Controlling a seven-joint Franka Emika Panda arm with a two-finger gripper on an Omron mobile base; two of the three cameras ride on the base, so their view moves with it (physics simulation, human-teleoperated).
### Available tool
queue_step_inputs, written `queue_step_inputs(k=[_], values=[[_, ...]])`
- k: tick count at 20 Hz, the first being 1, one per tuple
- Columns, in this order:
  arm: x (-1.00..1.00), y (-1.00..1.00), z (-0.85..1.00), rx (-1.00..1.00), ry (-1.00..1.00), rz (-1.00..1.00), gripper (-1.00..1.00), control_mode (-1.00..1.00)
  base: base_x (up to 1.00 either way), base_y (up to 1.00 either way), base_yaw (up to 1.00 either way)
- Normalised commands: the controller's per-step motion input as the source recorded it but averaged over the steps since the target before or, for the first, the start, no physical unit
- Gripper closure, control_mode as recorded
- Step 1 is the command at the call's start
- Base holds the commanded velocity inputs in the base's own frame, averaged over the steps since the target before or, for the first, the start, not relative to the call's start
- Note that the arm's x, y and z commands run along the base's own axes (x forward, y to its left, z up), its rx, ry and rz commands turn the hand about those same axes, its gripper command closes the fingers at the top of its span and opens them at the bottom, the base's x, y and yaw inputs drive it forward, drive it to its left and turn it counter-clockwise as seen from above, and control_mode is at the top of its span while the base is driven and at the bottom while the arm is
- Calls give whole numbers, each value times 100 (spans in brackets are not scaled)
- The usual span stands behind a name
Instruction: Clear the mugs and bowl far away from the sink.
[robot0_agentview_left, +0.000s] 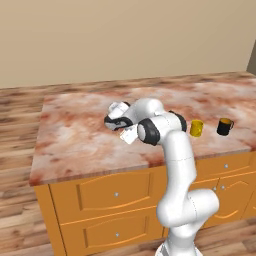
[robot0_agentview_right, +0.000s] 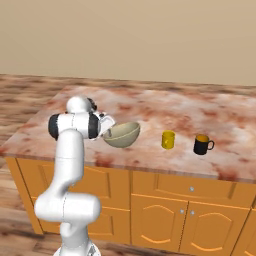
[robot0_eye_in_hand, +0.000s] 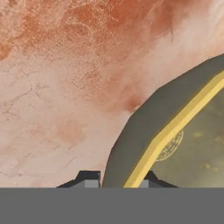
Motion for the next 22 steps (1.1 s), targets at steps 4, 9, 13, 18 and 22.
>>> queue_step_inputs(k=[4, 9, 13, 18, 22], values=[[-16, -44, 4, 25, -23, -5, 100, -100, 0, 0, 0], [-10, -32, 9, 27, -18, -1, 100, -100, 0, 0, 0], [-6, -8, 0, 11, -14, 0, 100, -100, 0, 0, 0], [0, 0, 0, 0, -10, 0, 100, -100, 0, 0, 0], [0, -5, 0, 0, -3, 0, -100, -100, 0, 0, 0]])
